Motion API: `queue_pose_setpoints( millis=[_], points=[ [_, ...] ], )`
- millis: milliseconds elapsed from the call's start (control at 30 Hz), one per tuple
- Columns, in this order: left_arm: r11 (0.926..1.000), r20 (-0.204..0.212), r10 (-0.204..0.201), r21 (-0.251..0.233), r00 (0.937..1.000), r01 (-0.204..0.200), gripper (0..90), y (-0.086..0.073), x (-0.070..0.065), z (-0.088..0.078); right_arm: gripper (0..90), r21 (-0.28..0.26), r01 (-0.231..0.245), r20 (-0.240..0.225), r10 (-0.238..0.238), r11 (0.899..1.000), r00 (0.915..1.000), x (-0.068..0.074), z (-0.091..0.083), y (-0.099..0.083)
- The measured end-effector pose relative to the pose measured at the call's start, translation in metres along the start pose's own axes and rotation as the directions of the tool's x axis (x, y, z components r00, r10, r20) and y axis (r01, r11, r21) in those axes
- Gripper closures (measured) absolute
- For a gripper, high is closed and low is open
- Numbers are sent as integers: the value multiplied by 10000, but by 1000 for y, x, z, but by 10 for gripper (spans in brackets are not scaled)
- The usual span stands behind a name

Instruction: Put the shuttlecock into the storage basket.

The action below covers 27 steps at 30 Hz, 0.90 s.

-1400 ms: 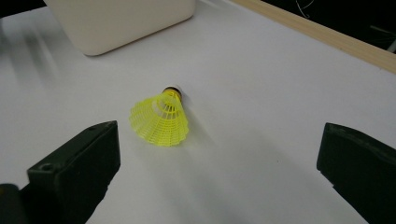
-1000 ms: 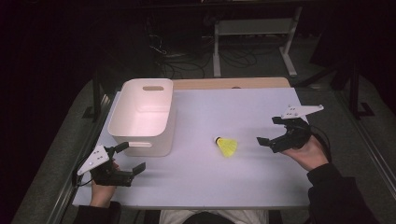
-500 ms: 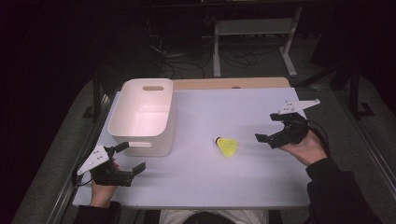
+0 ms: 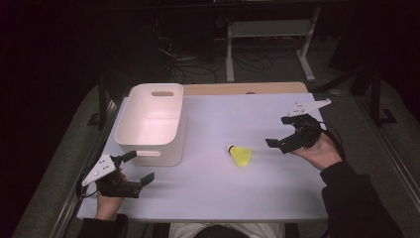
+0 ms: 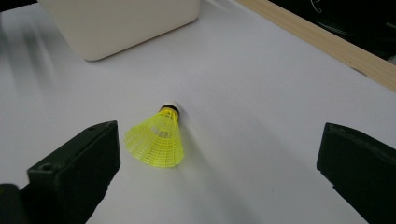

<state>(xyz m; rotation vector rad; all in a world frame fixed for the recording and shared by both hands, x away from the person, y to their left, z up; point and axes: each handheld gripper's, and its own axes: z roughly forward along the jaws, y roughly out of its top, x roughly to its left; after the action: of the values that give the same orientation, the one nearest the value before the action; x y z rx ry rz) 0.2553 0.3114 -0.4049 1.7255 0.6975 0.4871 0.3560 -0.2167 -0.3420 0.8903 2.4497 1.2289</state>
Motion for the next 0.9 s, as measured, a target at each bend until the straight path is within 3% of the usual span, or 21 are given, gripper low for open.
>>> queue_pose_setpoints(
  millis=[900],
  points=[
    [10000,25,29,-1,10000,-29,0,0,0,0,0,735,174,-441,-142,9971,9989,-7,36,15]
  ],
)
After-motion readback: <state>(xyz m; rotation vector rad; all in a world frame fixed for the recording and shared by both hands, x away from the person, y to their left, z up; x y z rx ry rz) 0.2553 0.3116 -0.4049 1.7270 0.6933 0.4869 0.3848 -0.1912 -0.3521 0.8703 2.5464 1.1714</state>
